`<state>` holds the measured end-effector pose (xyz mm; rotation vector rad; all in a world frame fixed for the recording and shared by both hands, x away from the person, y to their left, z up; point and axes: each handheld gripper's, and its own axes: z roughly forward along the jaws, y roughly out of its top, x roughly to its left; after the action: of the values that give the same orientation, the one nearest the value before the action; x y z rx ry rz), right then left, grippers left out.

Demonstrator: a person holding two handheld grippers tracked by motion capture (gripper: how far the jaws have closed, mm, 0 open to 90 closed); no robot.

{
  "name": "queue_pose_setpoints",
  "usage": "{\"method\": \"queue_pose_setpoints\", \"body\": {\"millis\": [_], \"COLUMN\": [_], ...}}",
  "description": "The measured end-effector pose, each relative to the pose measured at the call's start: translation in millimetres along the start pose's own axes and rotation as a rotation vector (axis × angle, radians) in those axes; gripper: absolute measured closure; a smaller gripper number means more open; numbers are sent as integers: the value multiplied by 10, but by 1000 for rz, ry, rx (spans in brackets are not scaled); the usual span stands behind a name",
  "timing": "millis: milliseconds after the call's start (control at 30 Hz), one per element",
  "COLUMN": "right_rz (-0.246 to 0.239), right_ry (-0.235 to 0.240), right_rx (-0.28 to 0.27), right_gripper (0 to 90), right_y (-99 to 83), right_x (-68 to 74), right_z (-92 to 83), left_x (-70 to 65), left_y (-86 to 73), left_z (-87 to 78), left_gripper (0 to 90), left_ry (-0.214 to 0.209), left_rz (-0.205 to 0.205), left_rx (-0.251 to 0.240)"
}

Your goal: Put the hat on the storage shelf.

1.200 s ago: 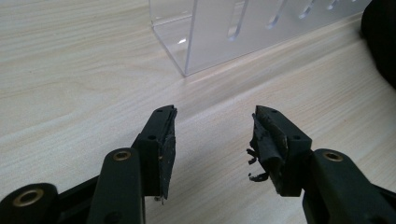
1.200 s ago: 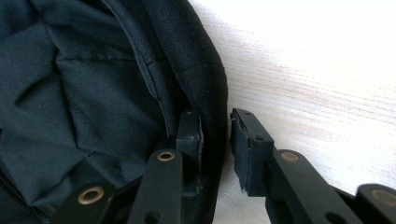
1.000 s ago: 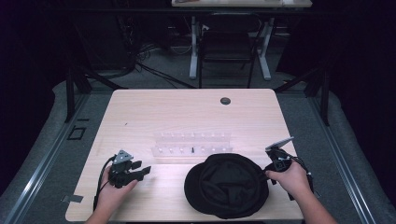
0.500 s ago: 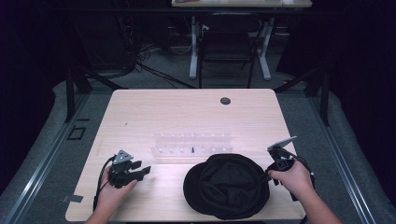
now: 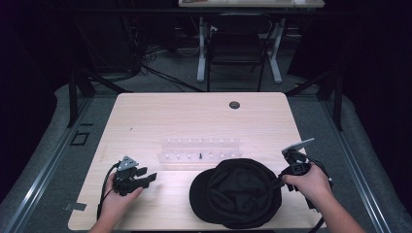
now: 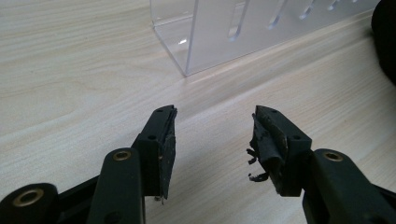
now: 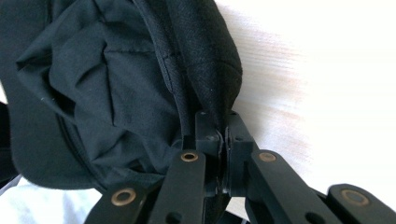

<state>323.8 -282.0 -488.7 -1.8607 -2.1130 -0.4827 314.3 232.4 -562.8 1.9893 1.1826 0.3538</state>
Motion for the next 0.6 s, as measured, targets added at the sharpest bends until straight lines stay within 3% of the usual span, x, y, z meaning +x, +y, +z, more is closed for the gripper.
{"method": "queue_pose_setpoints", "body": {"millis": [133, 300, 400, 467, 600], "right_rz": [-8, -17, -27, 2, 0], "right_ry": [7, 1, 12, 29, 82], "right_rx": [28, 7, 23, -6, 16], "right_gripper": [878, 876, 877, 878, 880], "right_y": [-2, -20, -17, -29, -21], "right_x": [16, 23, 19, 39, 23], "right_z": [-10, -31, -46, -37, -112], "left_x": [1, 1, 1, 2, 0], "left_y": [-1, -2, -2, -2, -4], "left_z": [1, 2, 3, 2, 6], "left_gripper": [495, 496, 496, 495, 496], "left_ry": [-3, -3, -3, -3, -3], "left_rz": [-2, 0, -1, -2, -5], "left_rx": [-3, -1, -1, -1, -3]}}
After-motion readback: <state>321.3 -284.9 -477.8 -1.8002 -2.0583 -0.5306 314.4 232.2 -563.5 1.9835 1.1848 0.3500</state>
